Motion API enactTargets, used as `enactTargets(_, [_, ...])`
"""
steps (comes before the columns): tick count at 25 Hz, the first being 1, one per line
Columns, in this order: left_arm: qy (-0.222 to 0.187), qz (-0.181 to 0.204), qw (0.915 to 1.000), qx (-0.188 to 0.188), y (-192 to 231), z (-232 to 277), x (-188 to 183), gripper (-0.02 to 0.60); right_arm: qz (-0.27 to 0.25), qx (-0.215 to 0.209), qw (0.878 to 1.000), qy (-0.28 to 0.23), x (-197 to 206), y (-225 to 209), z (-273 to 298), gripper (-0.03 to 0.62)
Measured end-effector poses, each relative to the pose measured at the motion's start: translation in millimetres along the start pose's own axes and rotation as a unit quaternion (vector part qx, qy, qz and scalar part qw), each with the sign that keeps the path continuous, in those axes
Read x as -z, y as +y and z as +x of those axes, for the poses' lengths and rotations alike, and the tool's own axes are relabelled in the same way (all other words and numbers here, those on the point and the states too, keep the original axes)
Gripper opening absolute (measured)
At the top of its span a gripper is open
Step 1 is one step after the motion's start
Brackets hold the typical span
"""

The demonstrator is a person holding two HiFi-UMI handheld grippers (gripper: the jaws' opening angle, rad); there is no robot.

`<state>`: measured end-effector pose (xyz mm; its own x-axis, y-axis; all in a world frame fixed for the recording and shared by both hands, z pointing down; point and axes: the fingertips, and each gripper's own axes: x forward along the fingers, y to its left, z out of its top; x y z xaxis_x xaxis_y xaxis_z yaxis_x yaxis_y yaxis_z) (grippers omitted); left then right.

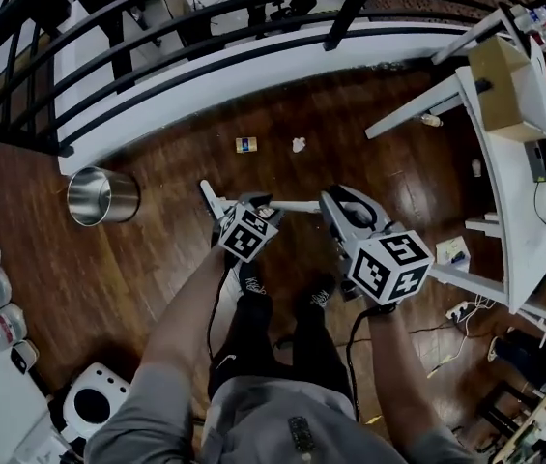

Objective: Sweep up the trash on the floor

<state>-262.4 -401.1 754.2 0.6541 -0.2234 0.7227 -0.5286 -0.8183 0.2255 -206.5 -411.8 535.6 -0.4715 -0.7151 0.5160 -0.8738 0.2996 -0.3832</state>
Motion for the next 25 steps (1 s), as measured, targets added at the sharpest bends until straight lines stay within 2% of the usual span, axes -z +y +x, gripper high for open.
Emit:
enactTargets(7, [0.002,0.042,0.9978,0.051,-65,47,-53,0.152,0.014,0.057,0.998,-0.018,-10,-58,-65,0.075])
enactTargets(17, [0.031,0.115,0.9907,0.066,-145,80,-100,0.147,0.05,0.078,0.993,-0.066,-9,-123,-155,0.075])
enactTargets(25, [0.021,0.183,0.9785,0.093,-257,122,-174,0.147,0.085,0.125,0.979,-0.138,-17,-202,-284,0.075])
